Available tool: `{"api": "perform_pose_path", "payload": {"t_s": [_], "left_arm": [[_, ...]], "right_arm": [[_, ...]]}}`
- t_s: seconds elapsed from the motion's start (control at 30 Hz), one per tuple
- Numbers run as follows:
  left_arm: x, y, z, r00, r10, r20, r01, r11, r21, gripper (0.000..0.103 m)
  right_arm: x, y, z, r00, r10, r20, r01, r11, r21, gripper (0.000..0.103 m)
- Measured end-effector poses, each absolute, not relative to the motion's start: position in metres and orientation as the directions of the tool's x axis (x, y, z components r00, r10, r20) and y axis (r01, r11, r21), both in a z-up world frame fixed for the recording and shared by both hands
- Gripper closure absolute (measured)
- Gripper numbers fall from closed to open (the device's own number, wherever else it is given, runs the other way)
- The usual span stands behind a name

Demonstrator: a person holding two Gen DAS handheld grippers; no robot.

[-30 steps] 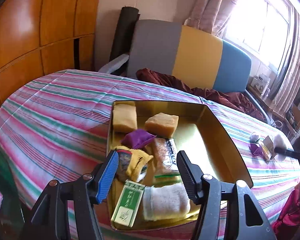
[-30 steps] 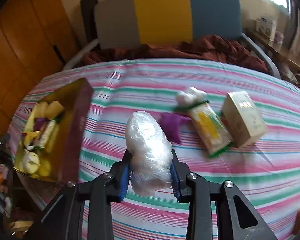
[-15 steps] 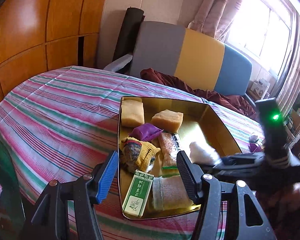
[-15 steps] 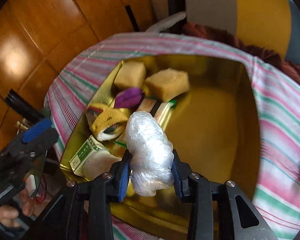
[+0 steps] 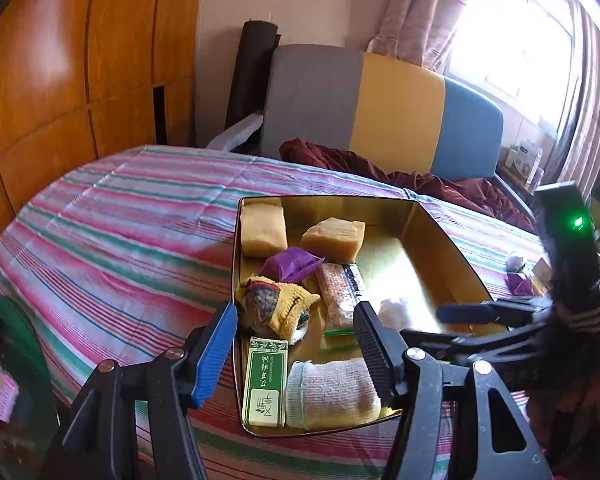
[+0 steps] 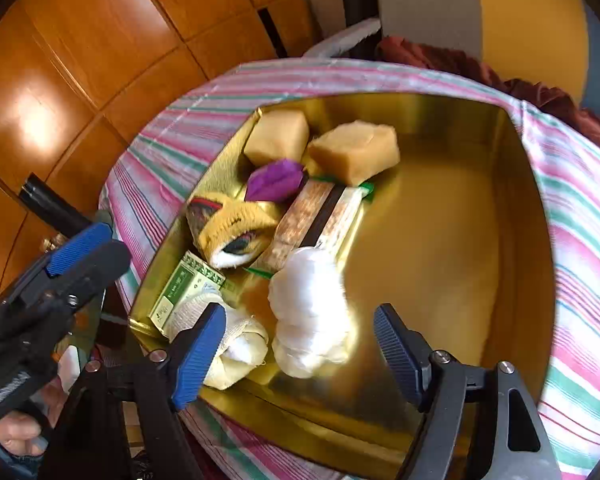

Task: Organize objects
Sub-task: 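Lower the plastic bundle into the gold box and open the right gripper, then grasp the purple candy from the table with the left gripper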

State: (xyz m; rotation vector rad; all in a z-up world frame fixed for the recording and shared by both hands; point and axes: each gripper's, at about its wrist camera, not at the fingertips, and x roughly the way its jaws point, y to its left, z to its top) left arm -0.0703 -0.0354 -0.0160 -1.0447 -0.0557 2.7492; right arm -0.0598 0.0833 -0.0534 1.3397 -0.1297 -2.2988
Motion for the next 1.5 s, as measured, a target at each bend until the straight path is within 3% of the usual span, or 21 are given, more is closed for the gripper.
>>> {"api": "perform_pose_path", "payload": {"t_s": [0.43, 0.77, 1.0, 1.13, 1.23, 1.5], "left_arm": [[-0.059, 0.001, -0.002, -0.724, 0.241, -0.646, -0.269, -0.961, -0.057, 0.042], [-0.052, 0.050, 0.000, -0.686, 0.302, -0.662, -0.377, -0.926, -0.032, 0.042], [-0.049, 0.092, -0.003, -0.629, 0.347, -0.696, -0.452, -0.891, -0.036, 0.042], [-0.053, 0.117, -0.009, -0.576, 0.375, -0.726, -0.483, -0.873, -0.068, 0.042], [-0.052, 0.141, -0.015, -0.540, 0.396, -0.743, -0.525, -0.848, -0.070, 0.042], [-0.050, 0.200, -0.022, -0.458, 0.455, -0.764, -0.624, -0.776, -0.088, 0.042]], "right_arm": [[-0.035, 0.189, 0.007, -0.620, -0.329, -0.713, 0.199, -0.944, 0.263, 0.018], [-0.027, 0.322, 0.020, -0.707, -0.104, -0.700, -0.086, -0.969, 0.230, 0.015], [-0.014, 0.423, 0.001, -0.715, 0.129, -0.687, -0.357, -0.912, 0.201, 0.011], [0.004, 0.479, -0.023, -0.644, 0.205, -0.737, -0.570, -0.771, 0.284, 0.010], [0.019, 0.501, -0.019, -0.702, 0.188, -0.687, -0.589, -0.695, 0.412, 0.010], [0.028, 0.513, -0.022, -0.705, 0.164, -0.690, -0.612, -0.632, 0.475, 0.008]]}}
